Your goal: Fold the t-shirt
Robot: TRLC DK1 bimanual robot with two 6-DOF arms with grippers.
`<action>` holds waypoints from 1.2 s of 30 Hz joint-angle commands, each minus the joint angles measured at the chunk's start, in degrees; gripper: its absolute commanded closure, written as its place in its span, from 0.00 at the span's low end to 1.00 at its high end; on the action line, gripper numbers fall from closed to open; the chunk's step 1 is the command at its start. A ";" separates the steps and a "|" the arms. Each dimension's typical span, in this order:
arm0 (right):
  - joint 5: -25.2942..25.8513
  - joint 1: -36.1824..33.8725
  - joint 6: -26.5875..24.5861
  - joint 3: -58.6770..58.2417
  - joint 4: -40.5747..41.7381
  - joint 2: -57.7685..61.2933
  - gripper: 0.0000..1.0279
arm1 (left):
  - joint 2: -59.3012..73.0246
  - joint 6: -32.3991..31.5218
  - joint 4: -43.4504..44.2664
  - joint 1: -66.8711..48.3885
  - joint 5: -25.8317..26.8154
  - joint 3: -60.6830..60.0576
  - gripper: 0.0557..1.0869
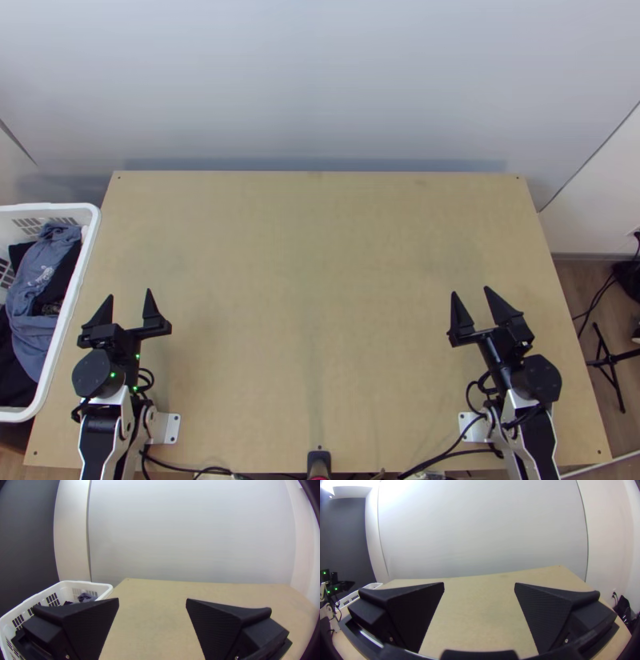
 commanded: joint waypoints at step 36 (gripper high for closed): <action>-0.08 0.01 0.01 0.01 0.02 0.01 0.04 | 0.01 -0.48 -0.78 -0.77 4.06 0.18 0.05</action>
